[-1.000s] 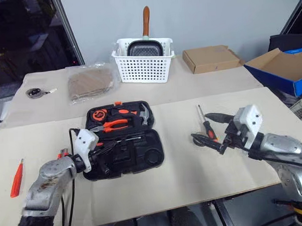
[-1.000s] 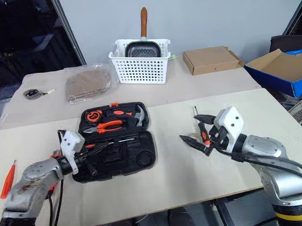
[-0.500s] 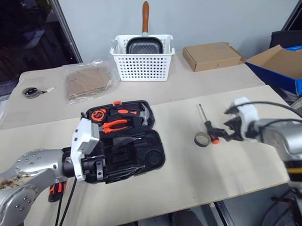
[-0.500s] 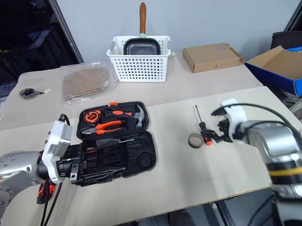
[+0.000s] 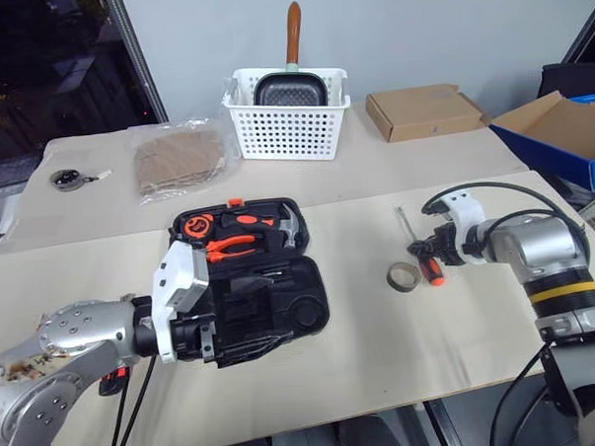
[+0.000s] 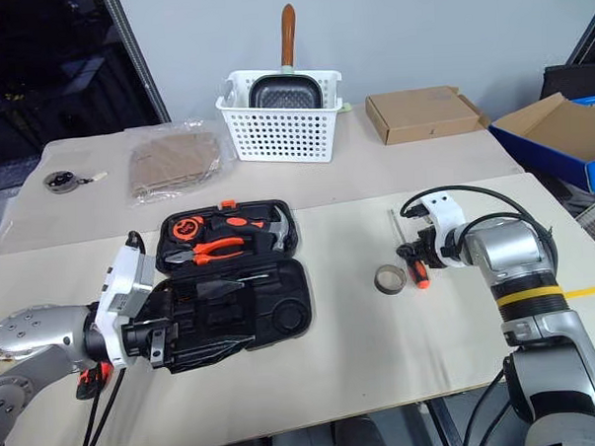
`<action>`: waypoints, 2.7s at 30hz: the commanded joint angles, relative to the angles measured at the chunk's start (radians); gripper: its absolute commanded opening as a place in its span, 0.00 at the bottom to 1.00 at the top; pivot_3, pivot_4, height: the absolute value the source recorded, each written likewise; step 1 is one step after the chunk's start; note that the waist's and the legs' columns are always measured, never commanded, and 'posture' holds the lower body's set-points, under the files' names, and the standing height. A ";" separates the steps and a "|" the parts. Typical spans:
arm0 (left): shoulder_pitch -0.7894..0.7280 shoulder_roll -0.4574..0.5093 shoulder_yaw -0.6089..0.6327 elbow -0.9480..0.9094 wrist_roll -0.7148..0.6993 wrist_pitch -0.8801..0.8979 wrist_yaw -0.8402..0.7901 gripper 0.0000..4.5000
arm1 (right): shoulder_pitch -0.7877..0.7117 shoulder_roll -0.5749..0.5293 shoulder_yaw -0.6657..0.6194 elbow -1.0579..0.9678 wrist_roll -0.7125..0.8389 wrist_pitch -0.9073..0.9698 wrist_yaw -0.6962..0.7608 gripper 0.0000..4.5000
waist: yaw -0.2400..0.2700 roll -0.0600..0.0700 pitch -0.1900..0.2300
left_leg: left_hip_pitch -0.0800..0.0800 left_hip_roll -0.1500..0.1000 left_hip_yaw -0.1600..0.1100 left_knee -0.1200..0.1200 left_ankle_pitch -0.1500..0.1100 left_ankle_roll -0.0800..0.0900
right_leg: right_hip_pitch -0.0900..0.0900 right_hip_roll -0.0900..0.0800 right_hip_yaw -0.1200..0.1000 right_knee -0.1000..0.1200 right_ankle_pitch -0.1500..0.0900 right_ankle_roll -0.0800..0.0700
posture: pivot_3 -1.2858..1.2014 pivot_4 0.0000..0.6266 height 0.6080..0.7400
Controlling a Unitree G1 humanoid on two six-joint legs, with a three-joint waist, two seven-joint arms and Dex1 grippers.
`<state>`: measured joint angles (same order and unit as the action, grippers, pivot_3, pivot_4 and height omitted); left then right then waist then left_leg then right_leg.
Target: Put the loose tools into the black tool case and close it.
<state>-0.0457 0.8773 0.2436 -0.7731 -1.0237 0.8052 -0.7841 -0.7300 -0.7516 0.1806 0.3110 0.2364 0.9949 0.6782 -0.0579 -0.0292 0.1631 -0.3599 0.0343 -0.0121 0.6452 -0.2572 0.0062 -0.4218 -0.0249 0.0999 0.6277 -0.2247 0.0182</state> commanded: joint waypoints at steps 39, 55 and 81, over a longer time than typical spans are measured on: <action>0.798 -0.263 0.658 0.101 0.066 -0.451 -0.385 1.00 | -0.376 0.550 0.548 0.078 -0.332 -0.598 0.531 0.16 | -0.043 0.001 0.002 | 0.001 0.015 -0.004 -0.002 0.001 -0.003 | -0.006 0.015 -0.005 0.005 0.000 -0.014 | 0.52 0.24 1.00; 0.779 -0.254 0.623 0.080 0.074 -0.449 -0.339 1.00 | -0.356 0.639 0.506 0.313 -0.389 -0.682 0.567 0.44 | -0.064 0.000 -0.001 | 0.011 0.015 -0.005 -0.002 0.001 -0.004 | -0.001 0.017 -0.004 0.015 -0.007 -0.018 | 0.52 0.24 1.00; 0.717 -0.220 0.559 0.139 0.098 -0.447 -0.347 1.00 | -0.029 0.568 0.198 -0.236 -0.179 -0.510 0.342 0.02 | -0.063 -0.001 0.000 | 0.002 0.015 -0.007 -0.003 -0.004 -0.006 | -0.009 0.016 -0.005 0.015 -0.008 -0.018 | 0.52 0.24 1.00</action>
<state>0.6649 0.6605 0.7987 -0.6290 -0.9291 0.3741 -1.1225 -0.7619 -0.1829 0.3788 0.1293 0.0651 0.5249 1.0548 -0.1210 -0.0301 0.1627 -0.3580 0.0495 -0.0191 0.6419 -0.2611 0.0004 -0.4308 -0.0086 0.0948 0.6425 -0.2326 0.0003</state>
